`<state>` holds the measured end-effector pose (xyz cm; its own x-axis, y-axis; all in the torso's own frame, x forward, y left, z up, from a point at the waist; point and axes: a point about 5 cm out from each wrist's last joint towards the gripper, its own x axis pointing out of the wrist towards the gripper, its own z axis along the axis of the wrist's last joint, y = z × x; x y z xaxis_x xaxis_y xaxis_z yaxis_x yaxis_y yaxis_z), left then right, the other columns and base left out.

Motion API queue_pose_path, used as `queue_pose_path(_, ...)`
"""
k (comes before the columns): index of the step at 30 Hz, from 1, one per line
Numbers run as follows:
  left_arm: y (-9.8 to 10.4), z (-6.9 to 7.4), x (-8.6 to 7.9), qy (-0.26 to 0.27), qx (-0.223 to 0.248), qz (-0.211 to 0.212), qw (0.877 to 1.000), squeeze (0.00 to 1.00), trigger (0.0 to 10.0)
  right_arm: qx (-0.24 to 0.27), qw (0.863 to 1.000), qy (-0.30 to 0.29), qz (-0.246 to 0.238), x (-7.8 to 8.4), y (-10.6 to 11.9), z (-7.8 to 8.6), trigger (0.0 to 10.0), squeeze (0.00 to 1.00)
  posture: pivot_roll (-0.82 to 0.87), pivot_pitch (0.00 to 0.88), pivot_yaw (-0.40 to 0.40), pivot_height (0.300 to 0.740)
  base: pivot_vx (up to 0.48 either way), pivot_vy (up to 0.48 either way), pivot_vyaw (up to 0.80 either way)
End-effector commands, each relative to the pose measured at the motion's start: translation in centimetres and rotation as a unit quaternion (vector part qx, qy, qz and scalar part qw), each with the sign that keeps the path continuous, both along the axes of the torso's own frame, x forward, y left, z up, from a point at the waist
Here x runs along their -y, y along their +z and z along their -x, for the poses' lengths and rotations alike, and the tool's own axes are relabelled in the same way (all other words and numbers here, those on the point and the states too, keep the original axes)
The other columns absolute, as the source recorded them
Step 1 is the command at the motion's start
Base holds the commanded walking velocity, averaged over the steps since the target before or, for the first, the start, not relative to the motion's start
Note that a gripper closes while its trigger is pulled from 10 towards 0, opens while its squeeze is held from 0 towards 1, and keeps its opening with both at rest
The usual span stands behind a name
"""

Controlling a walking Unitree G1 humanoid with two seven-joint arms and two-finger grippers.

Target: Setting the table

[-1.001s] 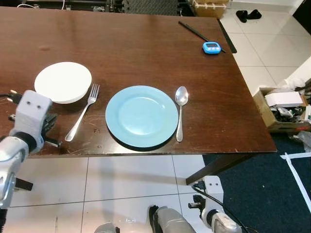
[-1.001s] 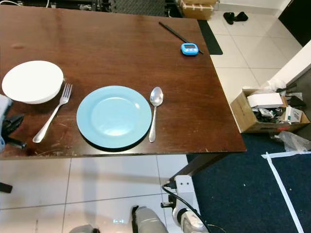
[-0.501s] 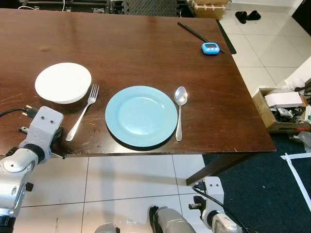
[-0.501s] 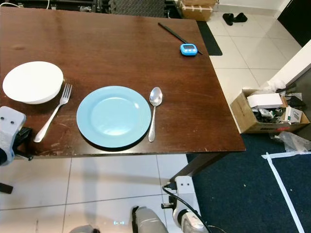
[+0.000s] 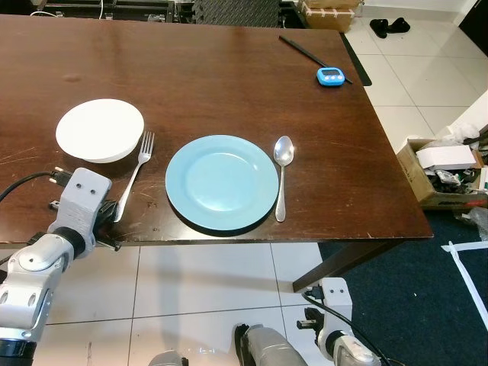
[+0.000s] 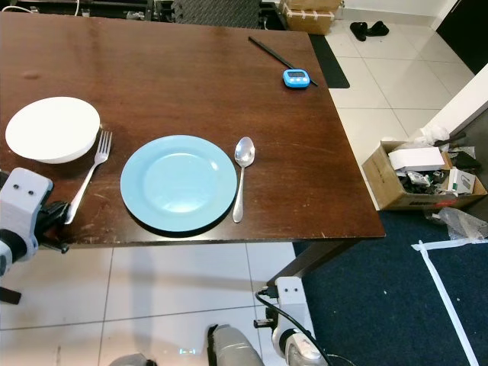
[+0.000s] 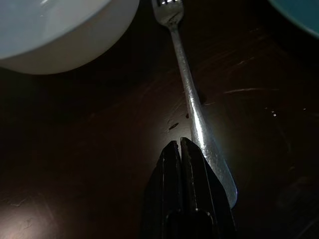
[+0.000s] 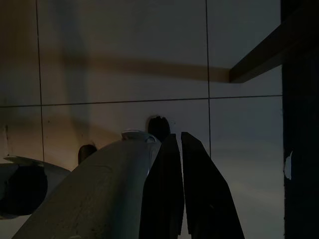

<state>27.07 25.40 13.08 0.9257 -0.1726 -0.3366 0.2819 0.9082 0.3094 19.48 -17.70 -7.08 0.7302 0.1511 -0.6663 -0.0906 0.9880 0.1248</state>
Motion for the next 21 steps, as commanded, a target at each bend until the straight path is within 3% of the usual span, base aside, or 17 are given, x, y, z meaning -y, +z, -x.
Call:
queue_pose_path(1, -0.94, 0.3, 0.44, -0.009, -0.021, 0.004, 1.0, 0.0, 0.0, -0.011, 1.0, -0.006, 0.0, 0.25, -0.38, 0.75, 10.0, 0.0, 0.02, 0.134, -0.033, 0.74, 0.0, 0.0, 0.0)
queue_pose_path(21, -0.17, 0.12, 1.09, -0.031, -0.022, 0.007, 0.999, 0.0, 0.0, -0.009, 1.0, -0.007, 0.0, 0.21, -0.3, 0.55, 10.0, 0.0, 0.03, 0.13, -0.031, 0.74, 0.0, 0.0, 0.0)
